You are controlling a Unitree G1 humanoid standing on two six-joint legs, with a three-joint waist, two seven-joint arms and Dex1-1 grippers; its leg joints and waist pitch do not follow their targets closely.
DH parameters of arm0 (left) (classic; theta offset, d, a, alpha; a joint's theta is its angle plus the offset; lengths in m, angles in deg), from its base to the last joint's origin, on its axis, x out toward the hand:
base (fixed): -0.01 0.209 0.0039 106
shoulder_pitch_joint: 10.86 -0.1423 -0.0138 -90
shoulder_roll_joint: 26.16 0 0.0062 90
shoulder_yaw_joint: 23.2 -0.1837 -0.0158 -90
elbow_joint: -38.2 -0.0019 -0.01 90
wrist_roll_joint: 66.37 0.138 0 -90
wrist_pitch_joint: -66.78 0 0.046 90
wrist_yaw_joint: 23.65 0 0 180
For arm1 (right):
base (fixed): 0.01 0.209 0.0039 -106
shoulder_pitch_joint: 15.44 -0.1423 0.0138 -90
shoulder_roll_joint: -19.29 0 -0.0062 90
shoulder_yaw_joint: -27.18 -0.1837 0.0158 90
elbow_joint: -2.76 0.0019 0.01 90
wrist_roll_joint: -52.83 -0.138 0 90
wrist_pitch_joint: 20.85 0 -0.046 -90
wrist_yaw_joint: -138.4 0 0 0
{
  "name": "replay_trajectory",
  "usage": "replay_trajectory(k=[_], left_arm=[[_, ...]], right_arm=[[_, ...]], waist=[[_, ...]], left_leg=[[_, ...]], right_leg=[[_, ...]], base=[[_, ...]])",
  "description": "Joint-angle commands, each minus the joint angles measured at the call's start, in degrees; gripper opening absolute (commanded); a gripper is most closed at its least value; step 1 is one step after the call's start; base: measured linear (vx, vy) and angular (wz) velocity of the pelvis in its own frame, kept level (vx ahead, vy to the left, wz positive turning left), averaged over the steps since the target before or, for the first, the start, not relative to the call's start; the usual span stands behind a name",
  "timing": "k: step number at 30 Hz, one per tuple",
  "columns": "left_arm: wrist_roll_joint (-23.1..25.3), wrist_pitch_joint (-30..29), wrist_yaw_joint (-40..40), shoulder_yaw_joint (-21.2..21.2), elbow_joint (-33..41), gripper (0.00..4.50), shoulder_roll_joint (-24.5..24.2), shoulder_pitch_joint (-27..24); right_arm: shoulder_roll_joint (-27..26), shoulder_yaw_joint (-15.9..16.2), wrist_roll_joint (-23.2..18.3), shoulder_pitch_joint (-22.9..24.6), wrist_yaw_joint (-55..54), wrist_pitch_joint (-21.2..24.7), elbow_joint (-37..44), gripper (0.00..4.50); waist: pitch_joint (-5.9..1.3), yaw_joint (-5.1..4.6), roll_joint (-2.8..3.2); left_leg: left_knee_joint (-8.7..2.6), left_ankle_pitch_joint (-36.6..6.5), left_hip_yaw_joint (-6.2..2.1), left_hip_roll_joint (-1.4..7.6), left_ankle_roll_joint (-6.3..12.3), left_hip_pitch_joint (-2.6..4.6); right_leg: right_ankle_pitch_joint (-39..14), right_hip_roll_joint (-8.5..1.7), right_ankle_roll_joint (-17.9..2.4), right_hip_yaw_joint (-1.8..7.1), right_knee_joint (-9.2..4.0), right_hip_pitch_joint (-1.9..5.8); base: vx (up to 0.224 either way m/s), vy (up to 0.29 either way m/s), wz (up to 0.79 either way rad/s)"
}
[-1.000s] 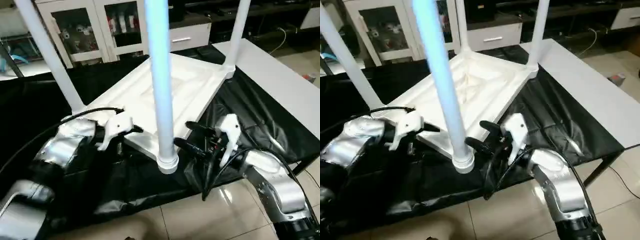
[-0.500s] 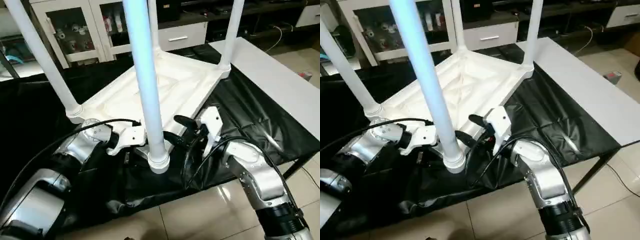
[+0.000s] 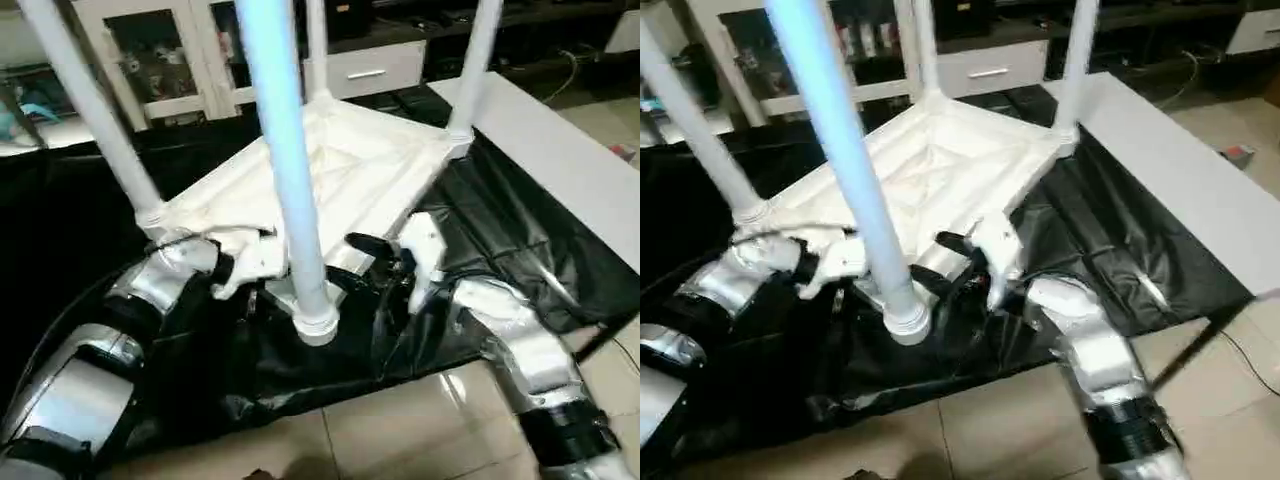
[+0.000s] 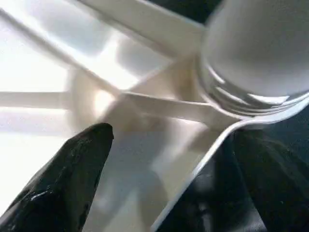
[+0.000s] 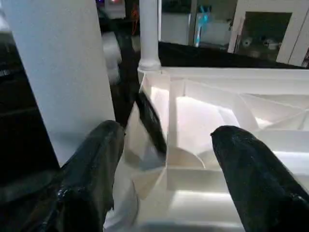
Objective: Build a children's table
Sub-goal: Rotate table base
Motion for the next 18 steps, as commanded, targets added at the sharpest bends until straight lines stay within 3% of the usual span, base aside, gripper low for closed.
replay_trajectory(k=[1,3,7,12,13,16,17,18], left_arm=[[0.49,1.5,0.15,0.61,-1.34,4.49,-2.44,1.84],[1.81,2.1,-0.01,0.02,-2.17,4.49,-3.54,2.25],[3.45,3.71,-1.7,-0.3,-3.34,4.49,-3.58,2.65],[6.95,5.7,-5.86,-2.0,-6.04,4.49,-2.28,3.39],[7.76,5.98,-6.48,-2.63,-6.61,4.49,-2.09,3.55],[10.14,6.05,-6.73,-4.58,-8.14,4.49,-1.71,3.87],[10.49,6.03,-6.57,-4.84,-8.32,4.49,-1.64,3.84],[11.09,6.25,-6.5,-5.26,-8.44,4.49,-1.64,3.71]], right_arm=[[3.08,-2.08,-1.86,1.57,3.48,0.72,4.18,3.29],[5.27,-2.47,-3.17,3.04,5.68,1.67,6.24,3.29],[7.29,-0.92,-4.41,4.96,8.8,2.98,9.55,3.29],[4.15,1.48,-3.63,3.82,5.98,3.19,9.78,3.29],[3.19,1.91,-2.99,3.16,4.8,3.15,9.2,3.29],[-0.29,2.79,1.91,-0.61,-2.06,2.43,4.31,3.29],[-0.84,2.94,3.04,-1.37,-3.35,2.21,3.21,3.29],[-1.47,3.32,4.66,-2.42,-4.86,1.65,1.61,3.29]], waist=[[-4.18,0.24,-0.39],[-4.01,0.6,-0.36],[-3.93,0.62,-0.56],[-4.05,0.41,-0.6],[-4.17,0.39,-0.19],[-4.15,0.18,-0.37],[-4.11,0.2,0.33],[-4.06,-0.06,0.04]], left_leg=[[-3.23,-5.71,-0.67,2.13,3.6,1.43],[-3.37,-6.58,-0.72,2.0,2.88,1.36],[-3.37,-6.91,-0.68,1.96,2.6,1.16],[-3.46,-5.96,-0.88,1.86,1.98,1.03],[-3.4,-5.72,-0.91,1.93,1.94,1.18],[-3.5,-5.69,-0.86,1.82,1.05,1.28],[-3.5,-5.65,-0.98,1.86,0.49,1.31],[-3.66,-6.15,-0.92,1.75,-0.13,1.28]], right_leg=[[8.52,-4.06,-15.58,2.26,-3.55,2.86],[6.69,-4.12,-14.44,2.31,-3.65,2.9],[4.4,-4.25,-14.22,2.34,-3.95,2.91],[5.32,-4.18,-14.13,2.26,-3.82,2.88],[6.33,-4.23,-14.32,2.26,-3.69,2.74],[6.56,-4.16,-14.16,2.28,-3.8,2.67],[6.25,-4.21,-14.09,2.28,-3.66,2.45],[6.15,-4.09,-14.06,2.24,-3.81,2.65]], base=[[0.0,0.0,0.0],[0.0,0.0,0.0],[0.0,0.0,0.0],[0.0,0.0,0.0],[0.0,0.0,0.0],[0.0,0.0,0.0],[0.0,0.0,0.0],[0.0,0.0,0.0]])
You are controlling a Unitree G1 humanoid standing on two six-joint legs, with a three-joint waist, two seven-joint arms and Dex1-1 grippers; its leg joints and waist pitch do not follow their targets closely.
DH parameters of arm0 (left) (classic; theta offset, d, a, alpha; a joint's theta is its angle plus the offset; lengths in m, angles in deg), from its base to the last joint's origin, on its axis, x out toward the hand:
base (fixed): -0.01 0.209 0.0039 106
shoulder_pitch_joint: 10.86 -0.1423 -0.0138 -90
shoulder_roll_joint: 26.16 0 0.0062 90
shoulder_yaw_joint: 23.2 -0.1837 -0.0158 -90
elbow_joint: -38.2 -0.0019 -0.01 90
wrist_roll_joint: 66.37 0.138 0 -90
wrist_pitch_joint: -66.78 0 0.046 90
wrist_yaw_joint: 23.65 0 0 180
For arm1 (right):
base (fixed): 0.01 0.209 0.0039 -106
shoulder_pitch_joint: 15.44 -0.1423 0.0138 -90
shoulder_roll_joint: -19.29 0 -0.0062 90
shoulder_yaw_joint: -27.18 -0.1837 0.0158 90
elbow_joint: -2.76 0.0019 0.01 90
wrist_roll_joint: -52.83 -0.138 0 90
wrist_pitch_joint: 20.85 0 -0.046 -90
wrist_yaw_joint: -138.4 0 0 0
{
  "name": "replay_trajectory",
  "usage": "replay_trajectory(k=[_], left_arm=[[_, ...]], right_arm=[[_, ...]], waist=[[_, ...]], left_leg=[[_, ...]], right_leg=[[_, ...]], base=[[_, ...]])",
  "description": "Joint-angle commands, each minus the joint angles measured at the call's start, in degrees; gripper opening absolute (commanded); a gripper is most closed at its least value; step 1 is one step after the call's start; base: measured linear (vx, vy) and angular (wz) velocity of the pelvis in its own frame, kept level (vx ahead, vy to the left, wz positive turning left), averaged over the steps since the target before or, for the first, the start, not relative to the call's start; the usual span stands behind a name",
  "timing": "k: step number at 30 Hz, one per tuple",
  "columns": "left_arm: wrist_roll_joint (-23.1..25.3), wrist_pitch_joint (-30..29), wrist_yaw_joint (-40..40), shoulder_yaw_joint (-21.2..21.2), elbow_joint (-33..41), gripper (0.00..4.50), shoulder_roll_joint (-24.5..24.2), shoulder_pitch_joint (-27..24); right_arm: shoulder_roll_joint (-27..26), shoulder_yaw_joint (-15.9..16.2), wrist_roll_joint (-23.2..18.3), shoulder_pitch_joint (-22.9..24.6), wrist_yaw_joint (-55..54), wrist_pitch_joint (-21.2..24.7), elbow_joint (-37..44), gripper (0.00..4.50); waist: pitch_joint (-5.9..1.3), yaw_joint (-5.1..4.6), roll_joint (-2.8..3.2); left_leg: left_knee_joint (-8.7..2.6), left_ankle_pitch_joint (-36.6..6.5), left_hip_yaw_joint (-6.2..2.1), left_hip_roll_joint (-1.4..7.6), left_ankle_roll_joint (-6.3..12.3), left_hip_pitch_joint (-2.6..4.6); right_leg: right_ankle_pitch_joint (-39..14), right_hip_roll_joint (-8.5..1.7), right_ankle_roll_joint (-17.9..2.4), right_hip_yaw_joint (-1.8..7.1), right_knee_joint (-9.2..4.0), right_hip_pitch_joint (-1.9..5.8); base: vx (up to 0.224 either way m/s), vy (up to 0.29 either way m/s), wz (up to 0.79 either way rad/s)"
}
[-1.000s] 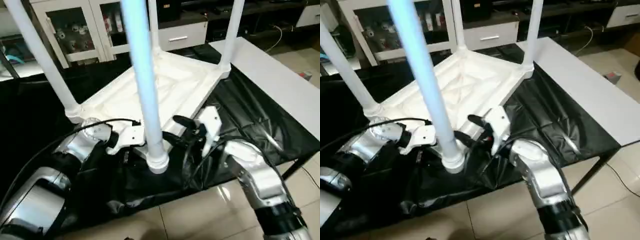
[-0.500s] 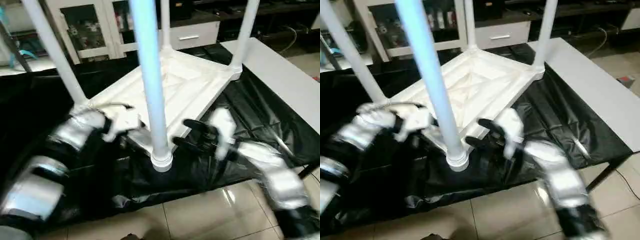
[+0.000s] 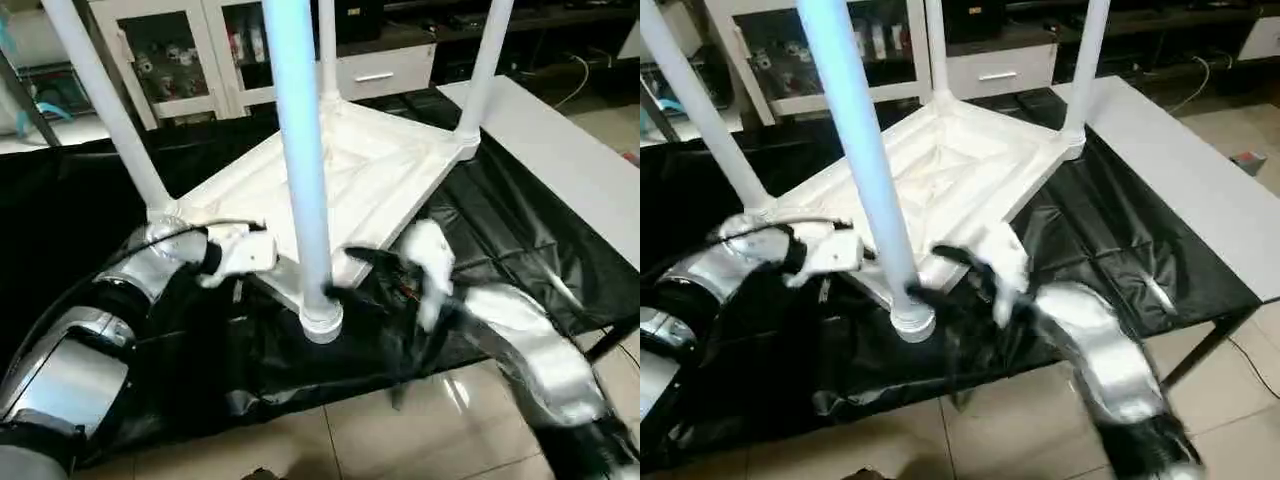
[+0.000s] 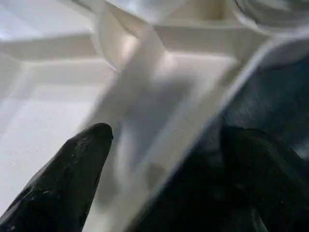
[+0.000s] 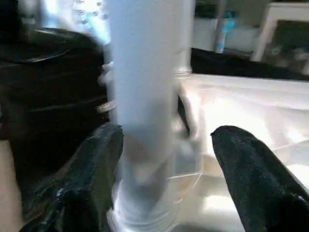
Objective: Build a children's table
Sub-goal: Rotate table base
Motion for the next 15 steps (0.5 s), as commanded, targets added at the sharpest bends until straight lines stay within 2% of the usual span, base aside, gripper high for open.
replay_trajectory(k=[1,3,5,6,7,8,11,13,15], left_arm=[[2.15,0.41,0.2,-1.1,-0.82,4.49,-0.41,0.67],[3.38,0.99,0.1,-1.64,-1.45,4.49,-0.49,0.5],[4.17,1.17,-0.26,-2.12,-2.13,4.49,-0.64,0.31],[4.52,1.43,-1.02,-2.27,-2.62,4.49,-0.68,0.35],[4.69,1.6,-1.48,-2.32,-2.96,4.49,-0.7,0.39],[4.54,1.58,-1.73,-2.12,-3.16,4.49,-0.68,0.39],[4.11,1.84,-2.21,-1.38,-3.66,4.49,-0.57,0.48],[4.31,2.63,-2.89,-0.97,-3.92,4.49,-0.68,0.53],[4.12,2.68,-2.56,-0.62,-4.07,4.49,-0.62,0.49]], right_arm=[[-1.58,0.35,4.05,-2.49,-5.23,-0.88,-4.48,3.29],[-3.06,0.73,3.79,-3.44,-5.72,-0.76,-5.64,3.29],[-4.12,1.5,3.09,-3.99,-4.66,-0.84,-6.57,3.29],[-4.28,1.97,2.77,-4.03,-3.86,-0.88,-6.63,3.29],[-4.36,2.33,2.29,-3.95,-2.99,-0.79,-6.4,3.29],[-4.15,2.72,1.46,-3.52,-1.57,-0.56,-5.35,3.29],[-3.44,3.32,-0.59,-2.29,1.43,0.02,-2.62,3.29],[-2.05,3.24,-1.65,-0.75,3.26,0.16,-0.16,3.29],[-0.89,2.74,-2.83,0.33,4.53,0.55,1.65,3.29]], waist=[[-3.96,-0.45,-0.03],[-4.01,-0.41,0.04],[-4.14,-0.27,0.09],[-4.13,-0.27,-0.56],[-4.17,-0.18,-0.31],[-4.07,-0.17,-0.71],[-3.94,-0.1,-0.57],[-3.87,-0.01,-0.91],[-3.87,-0.02,-0.83]], left_leg=[[-3.8,-7.1,-0.9,1.75,-0.56,1.21],[-3.82,-7.88,-0.91,1.82,-1.0,1.35],[-3.74,-7.09,-0.98,1.91,-0.3,1.23],[-3.78,-6.63,-0.93,1.88,0.11,1.14],[-3.7,-6.5,-0.95,1.85,0.26,1.15],[-3.73,-6.77,-0.86,1.84,0.69,1.15],[-3.77,-7.23,-0.89,1.92,1.16,1.07],[-3.85,-7.61,-0.87,2.11,1.59,1.1],[-3.88,-7.34,-0.9,2.11,1.57,1.07]], right_leg=[[5.21,-4.13,-14.24,2.22,-4.09,2.39],[4.93,-4.25,-14.31,2.33,-4.14,2.59],[8.23,-4.26,-14.5,2.3,-3.86,2.74],[9.51,-4.16,-14.43,2.25,-3.79,2.84],[9.79,-4.24,-14.46,2.26,-3.65,2.85],[9.31,-4.28,-14.34,2.26,-3.85,2.85],[7.23,-4.41,-14.09,2.32,-3.97,2.88],[5.55,-4.41,-13.8,2.4,-4.09,2.79],[4.99,-4.4,-13.81,2.38,-4.11,2.69]], base=[[0.0,0.0,0.0],[0.0,0.0,0.0],[0.0,0.0,0.0],[0.0,0.0,0.0],[0.0,0.0,0.0],[0.0,0.0,0.0],[0.0,0.0,0.0],[0.0,0.0,0.0],[0.0,0.0,0.0]])
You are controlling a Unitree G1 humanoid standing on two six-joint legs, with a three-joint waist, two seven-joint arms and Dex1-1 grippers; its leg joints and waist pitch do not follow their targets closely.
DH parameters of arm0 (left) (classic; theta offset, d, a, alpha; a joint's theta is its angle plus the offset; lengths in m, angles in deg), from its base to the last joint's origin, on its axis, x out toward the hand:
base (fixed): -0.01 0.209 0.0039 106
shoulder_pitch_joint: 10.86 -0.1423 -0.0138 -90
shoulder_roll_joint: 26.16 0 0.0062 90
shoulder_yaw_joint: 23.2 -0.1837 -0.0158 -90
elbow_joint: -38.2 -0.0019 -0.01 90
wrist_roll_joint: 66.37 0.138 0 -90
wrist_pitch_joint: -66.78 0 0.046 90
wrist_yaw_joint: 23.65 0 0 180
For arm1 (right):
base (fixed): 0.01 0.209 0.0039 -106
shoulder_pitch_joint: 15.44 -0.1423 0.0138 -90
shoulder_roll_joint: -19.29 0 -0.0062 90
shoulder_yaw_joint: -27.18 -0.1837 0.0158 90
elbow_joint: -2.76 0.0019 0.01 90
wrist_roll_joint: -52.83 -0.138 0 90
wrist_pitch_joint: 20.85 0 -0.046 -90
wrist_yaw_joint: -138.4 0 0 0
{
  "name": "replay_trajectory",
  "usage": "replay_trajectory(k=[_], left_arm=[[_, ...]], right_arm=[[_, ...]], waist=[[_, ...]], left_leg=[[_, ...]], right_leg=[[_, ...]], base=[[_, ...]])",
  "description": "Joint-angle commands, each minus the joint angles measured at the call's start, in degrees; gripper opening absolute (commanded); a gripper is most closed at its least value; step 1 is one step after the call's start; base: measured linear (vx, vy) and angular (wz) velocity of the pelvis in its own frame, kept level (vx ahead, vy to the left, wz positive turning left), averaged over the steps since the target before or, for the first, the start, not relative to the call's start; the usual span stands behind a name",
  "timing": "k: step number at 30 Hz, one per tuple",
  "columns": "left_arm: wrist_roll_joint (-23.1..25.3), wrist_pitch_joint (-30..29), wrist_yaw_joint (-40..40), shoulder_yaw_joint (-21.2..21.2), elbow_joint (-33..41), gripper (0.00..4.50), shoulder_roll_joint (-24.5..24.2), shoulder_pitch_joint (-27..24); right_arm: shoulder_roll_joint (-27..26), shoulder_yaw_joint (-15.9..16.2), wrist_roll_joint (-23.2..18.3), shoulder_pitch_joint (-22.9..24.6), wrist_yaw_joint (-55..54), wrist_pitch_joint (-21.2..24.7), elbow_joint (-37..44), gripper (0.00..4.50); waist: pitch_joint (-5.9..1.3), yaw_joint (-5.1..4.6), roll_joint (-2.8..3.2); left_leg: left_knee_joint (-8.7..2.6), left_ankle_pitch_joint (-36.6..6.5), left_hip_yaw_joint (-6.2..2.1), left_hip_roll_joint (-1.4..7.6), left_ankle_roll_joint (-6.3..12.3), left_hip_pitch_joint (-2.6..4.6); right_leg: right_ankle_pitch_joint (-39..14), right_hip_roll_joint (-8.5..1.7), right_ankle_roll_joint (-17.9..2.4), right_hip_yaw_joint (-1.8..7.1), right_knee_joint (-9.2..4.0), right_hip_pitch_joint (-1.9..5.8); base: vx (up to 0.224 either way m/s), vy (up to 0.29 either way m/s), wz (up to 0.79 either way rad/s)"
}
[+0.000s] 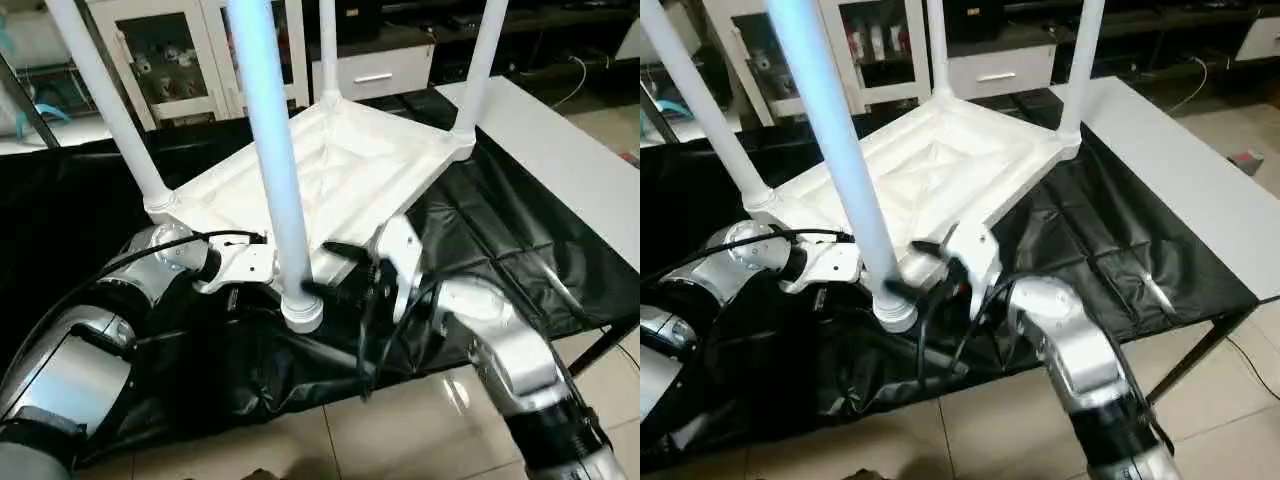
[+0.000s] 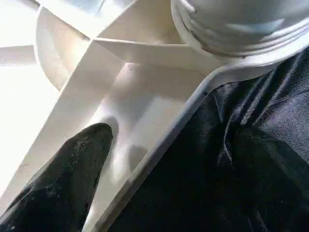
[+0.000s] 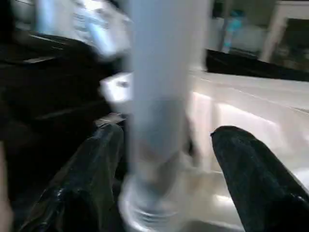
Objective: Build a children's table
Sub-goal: Rotate table base
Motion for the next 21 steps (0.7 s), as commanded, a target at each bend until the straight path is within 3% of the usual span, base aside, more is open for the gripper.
replay_trajectory(k=[1,6,12,15,17,18,21], left_arm=[[1.04,-0.22,-0.23,0.65,-1.21,4.49,-0.64,-0.23],[0.8,0.0,0.27,0.89,-1.71,4.49,-0.35,-0.28],[1.04,0.37,0.02,0.72,-2.34,4.49,0.51,-0.56],[1.29,0.49,-0.22,0.77,-2.64,4.49,0.54,-0.59],[1.49,0.59,-0.07,0.79,-2.62,4.49,0.48,-0.67],[1.6,0.69,0.04,0.75,-2.56,4.49,0.39,-0.73],[1.8,0.94,0.17,0.63,-2.52,4.49,0.21,-0.87]], right_arm=[[1.69,-0.66,-2.42,1.09,2.15,1.2,3.76,3.29],[0.14,-1.51,-3.79,0.42,1.12,2.03,5.33,3.29],[-7.23,0.0,0.56,-7.0,-7.61,1.06,-0.21,3.29],[-8.13,0.33,1.0,-8.3,-8.43,1.25,-1.19,3.29],[-9.24,0.32,1.73,-9.69,-9.68,1.21,-2.5,3.29],[-9.92,0.19,2.37,-10.45,-10.88,1.23,-3.46,3.29],[-11.1,-0.3,3.45,-11.53,-13.25,1.43,-5.24,3.29]], waist=[[-3.9,0.13,-0.72],[-3.87,0.14,-0.52],[-3.86,-0.25,-0.27],[-3.88,-0.18,-0.19],[-4.02,-0.04,-0.22],[-4.03,-0.06,-0.48],[-3.91,-0.15,-0.49]], left_leg=[[-3.8,-7.29,-0.89,2.21,1.73,1.11],[-3.9,-8.06,-0.84,2.11,1.22,1.14],[-4.19,-8.45,-0.92,2.05,-0.55,1.31],[-4.33,-8.97,-0.93,2.2,-1.36,1.57],[-4.26,-7.53,-0.94,2.06,-1.28,1.42],[-4.28,-7.43,-0.93,2.06,-1.27,1.37],[-4.38,-8.27,-0.89,1.94,-1.66,1.36]], right_leg=[[4.9,-4.42,-13.62,2.48,-4.11,2.63],[3.54,-4.44,-13.82,2.47,-4.27,2.39],[3.58,-4.33,-14.08,2.42,-4.09,2.07],[3.88,-4.34,-13.86,2.48,-4.08,2.01],[7.45,-4.38,-13.41,2.42,-3.83,2.16],[7.82,-4.41,-13.36,2.41,-3.8,2.22],[5.88,-4.5,-13.09,2.44,-3.97,2.18]], base=[[0.0,0.0,0.0],[0.0,0.0,0.0],[0.0,0.0,0.0],[0.0,0.0,0.0],[0.0,0.0,0.0],[0.0,0.0,0.0],[0.0,0.0,0.0]])
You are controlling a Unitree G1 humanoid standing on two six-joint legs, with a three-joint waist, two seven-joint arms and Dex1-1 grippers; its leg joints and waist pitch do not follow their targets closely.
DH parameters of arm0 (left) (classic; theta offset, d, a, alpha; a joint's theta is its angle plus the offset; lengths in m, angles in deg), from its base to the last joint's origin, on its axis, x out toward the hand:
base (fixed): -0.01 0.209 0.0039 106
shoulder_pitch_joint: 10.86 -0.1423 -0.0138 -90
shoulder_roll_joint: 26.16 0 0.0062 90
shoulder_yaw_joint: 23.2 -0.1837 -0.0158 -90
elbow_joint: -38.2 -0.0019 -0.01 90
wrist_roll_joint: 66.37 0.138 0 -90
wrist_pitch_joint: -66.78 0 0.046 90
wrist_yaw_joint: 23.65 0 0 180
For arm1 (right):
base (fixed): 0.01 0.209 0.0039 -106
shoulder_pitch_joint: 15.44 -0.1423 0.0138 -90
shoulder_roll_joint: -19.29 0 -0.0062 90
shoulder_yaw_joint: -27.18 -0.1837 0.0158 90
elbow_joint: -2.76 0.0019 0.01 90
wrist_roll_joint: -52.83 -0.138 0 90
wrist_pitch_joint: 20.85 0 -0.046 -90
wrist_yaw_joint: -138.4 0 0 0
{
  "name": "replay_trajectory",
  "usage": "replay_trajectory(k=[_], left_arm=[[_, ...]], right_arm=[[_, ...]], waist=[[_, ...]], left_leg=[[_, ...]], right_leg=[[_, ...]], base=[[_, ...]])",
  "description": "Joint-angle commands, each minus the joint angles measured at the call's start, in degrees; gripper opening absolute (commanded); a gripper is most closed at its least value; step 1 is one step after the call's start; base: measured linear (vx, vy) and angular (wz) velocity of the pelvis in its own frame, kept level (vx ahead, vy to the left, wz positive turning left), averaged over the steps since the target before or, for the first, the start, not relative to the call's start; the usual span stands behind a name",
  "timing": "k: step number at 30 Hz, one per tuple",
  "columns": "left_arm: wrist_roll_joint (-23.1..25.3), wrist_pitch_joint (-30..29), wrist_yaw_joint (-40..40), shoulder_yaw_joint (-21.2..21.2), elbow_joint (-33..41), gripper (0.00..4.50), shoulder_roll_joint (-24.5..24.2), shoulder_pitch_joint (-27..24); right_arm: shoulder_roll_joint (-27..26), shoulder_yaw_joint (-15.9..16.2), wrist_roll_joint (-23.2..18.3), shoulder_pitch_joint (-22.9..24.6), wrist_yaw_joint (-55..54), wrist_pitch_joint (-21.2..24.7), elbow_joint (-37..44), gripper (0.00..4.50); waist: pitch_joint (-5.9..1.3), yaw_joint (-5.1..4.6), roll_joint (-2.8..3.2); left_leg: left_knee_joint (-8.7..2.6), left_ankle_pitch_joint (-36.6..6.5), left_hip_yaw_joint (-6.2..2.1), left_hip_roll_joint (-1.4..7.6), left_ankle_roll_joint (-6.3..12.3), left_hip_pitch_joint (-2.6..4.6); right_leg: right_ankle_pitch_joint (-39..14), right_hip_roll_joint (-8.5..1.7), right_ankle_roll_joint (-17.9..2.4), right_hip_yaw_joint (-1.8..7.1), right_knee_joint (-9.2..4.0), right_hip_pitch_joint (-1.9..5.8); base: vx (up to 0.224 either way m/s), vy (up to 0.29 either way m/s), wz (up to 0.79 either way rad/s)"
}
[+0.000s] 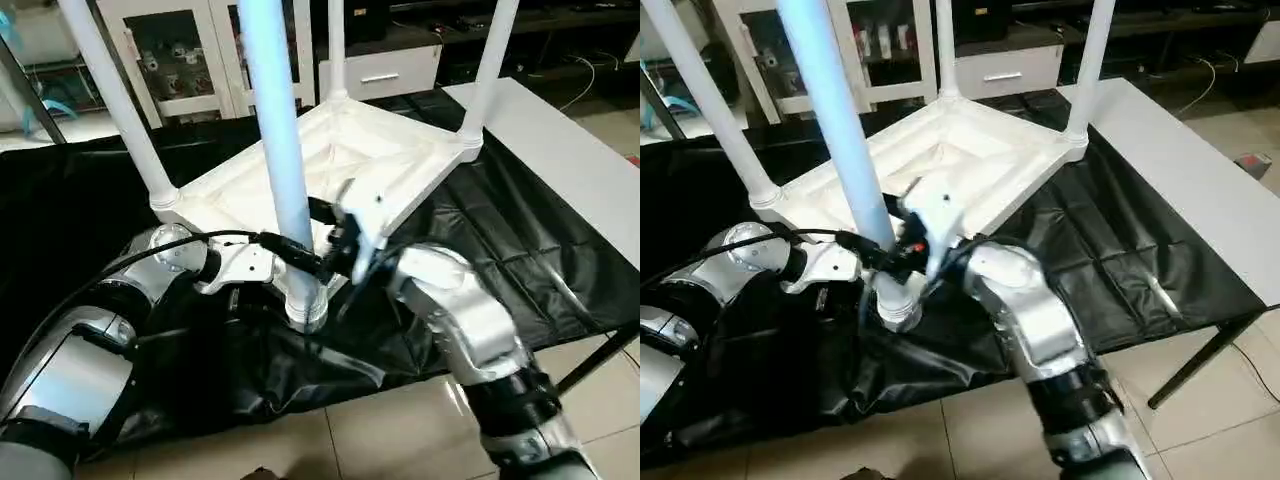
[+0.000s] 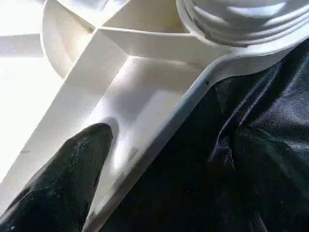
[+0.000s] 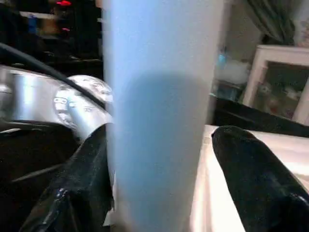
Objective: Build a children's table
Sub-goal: Rotate table base
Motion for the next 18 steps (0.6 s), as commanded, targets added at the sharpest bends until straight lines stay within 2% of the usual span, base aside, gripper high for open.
replay_trajectory(k=[1,6,8,9,11,12,13,14,15,18], left_arm=[[1.64,-0.17,0.45,-0.68,-0.99,4.49,-0.31,-0.99],[2.21,0.54,2.48,-1.34,-0.32,4.49,-1.64,-1.57],[2.3,0.64,3.16,-1.5,-0.1,4.49,-2.08,-1.77],[2.27,0.69,4.37,-1.61,0.62,4.49,-2.8,-2.2],[2.3,0.8,5.23,-1.66,1.11,4.49,-3.4,-2.58],[2.4,1.1,6.17,-1.78,1.72,4.49,-4.08,-3.19],[2.42,1.19,6.63,-1.85,1.95,4.49,-4.29,-3.48],[2.43,1.24,6.87,-1.9,2.07,4.49,-4.37,-3.64],[2.43,1.24,6.87,-1.9,2.07,4.49,-4.37,-3.64],[2.9,1.93,7.5,-2.43,2.46,4.49,-4.62,-4.28]], right_arm=[[-0.79,-0.65,1.67,-1.55,-2.56,0.38,-1.46,3.29],[-0.58,-2.24,1.51,-0.82,-4.93,1.85,-1.15,3.29],[-0.27,-2.97,1.23,-0.38,-5.24,2.24,-0.63,3.29],[0.39,-4.24,0.21,0.51,-5.29,3.01,0.84,3.29],[1.08,-5.48,-0.9,1.54,-5.06,3.89,2.72,3.29],[2.15,-7.22,-2.75,3.29,-4.49,5.44,5.85,3.29],[2.81,-7.97,-3.67,4.24,-4.08,6.09,7.48,3.29],[3.19,-8.32,-4.17,4.75,-3.85,6.42,8.36,3.29],[3.19,-8.32,-4.17,4.75,-3.85,6.42,8.36,3.29],[5.2,-9.28,-6.12,7.07,-2.43,7.45,11.65,3.29]], waist=[[-3.71,-0.38,-0.28],[-3.59,-0.41,-0.07],[-3.62,-0.51,-0.03],[-3.7,-0.53,0.25],[-3.78,-0.49,0.24],[-3.86,-0.46,0.2],[-3.85,-0.27,0.61],[-3.92,-0.28,0.31],[-3.92,-0.28,0.26],[-3.7,-0.28,0.12]], left_leg=[[-4.27,-9.32,-0.89,2.08,-1.62,1.32],[-4.6,-10.64,-1.02,2.25,-2.39,1.48],[-4.61,-10.64,-1.06,2.25,-2.56,1.44],[-4.59,-10.39,-1.1,2.27,-2.71,1.45],[-4.49,-9.84,-1.09,2.25,-2.6,1.45],[-4.42,-9.51,-1.08,2.23,-2.63,1.44],[-4.41,-9.29,-1.12,2.24,-2.58,1.51],[-4.39,-9.15,-1.12,2.25,-2.55,1.4],[-4.41,-9.02,-1.13,2.17,-2.57,1.37],[-4.48,-10.67,-1.06,2.12,-2.7,1.34]], right_leg=[[3.75,-4.52,-12.68,2.57,-4.09,2.2],[1.45,-4.48,-12.06,2.62,-4.29,2.06],[2.6,-4.44,-11.94,2.62,-4.2,2.13],[3.92,-4.41,-11.88,2.58,-4.11,2.16],[6.11,-4.37,-11.96,2.55,-3.99,2.27],[6.92,-4.36,-11.98,2.55,-3.9,2.31],[7.86,-4.36,-11.8,2.51,-3.94,2.36],[8.97,-4.31,-11.72,2.47,-3.78,2.49],[9.2,-4.29,-11.68,2.44,-3.79,2.53],[6.16,-4.43,-11.69,2.55,-4.12,2.57]], base=[[0.0,0.0,0.0],[0.0,0.0,0.0],[0.0,0.0,0.0],[0.0,0.0,0.0],[0.0,0.0,0.0],[0.0,0.0,0.0],[0.0,0.0,0.0],[0.0,0.0,0.0],[0.0,0.0,0.0],[0.0,0.0,0.0]])
